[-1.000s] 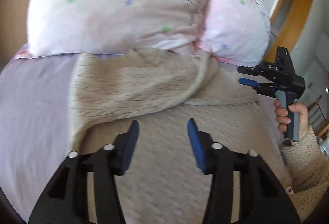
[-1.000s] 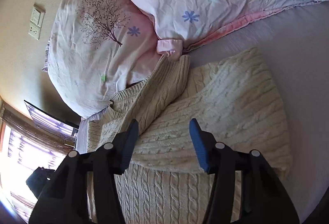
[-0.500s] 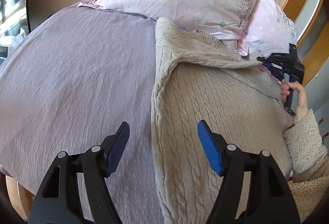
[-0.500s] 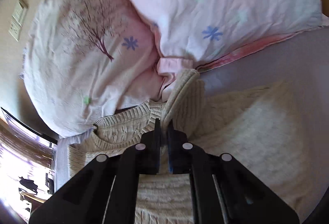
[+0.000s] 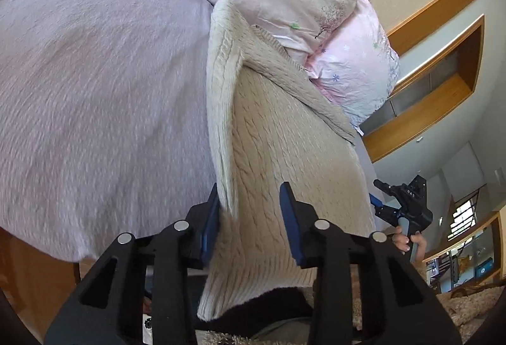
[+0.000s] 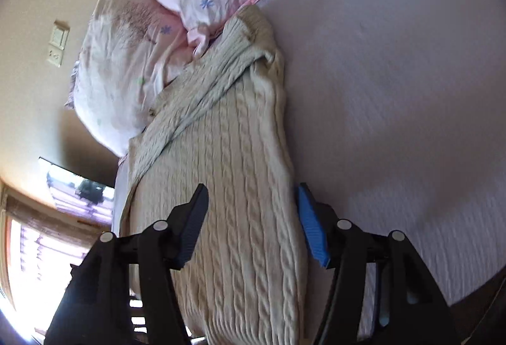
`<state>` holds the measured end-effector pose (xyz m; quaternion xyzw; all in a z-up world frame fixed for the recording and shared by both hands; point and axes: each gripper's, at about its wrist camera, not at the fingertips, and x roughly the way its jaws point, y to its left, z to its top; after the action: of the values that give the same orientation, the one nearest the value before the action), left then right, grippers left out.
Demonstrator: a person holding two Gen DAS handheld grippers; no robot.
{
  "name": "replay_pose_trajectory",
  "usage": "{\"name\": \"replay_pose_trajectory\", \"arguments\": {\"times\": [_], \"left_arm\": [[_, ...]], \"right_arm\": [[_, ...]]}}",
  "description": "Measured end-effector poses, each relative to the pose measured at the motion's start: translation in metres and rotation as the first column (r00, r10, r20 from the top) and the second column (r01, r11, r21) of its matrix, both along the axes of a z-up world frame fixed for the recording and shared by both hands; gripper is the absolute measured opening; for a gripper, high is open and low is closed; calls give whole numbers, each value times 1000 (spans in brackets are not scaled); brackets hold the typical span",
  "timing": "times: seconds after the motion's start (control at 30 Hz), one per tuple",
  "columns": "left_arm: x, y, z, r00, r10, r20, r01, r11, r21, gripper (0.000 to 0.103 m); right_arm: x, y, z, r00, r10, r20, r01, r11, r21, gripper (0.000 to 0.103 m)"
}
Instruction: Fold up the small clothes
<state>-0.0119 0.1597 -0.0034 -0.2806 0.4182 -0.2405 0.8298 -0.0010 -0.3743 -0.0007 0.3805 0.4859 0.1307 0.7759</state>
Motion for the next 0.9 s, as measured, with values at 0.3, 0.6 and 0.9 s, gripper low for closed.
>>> {"name": "replay_pose_trajectory", "arguments": {"times": [0.3, 0.6, 0.9], "left_arm": [[-1, -19, -4, 996, -77, -53, 67, 982, -178, 8], [152, -7, 73, 988, 106, 109, -76, 965, -251, 6], [296, -17, 8, 944, 282, -172, -312, 933, -178, 7]], "right_arm": [[-34, 29, 11, 970, 230, 84, -239, 962, 129, 7], [140, 1, 94, 903, -54, 427, -39, 978, 206, 7], [266, -7, -14, 960, -275, 51, 269, 958, 98, 36]]}}
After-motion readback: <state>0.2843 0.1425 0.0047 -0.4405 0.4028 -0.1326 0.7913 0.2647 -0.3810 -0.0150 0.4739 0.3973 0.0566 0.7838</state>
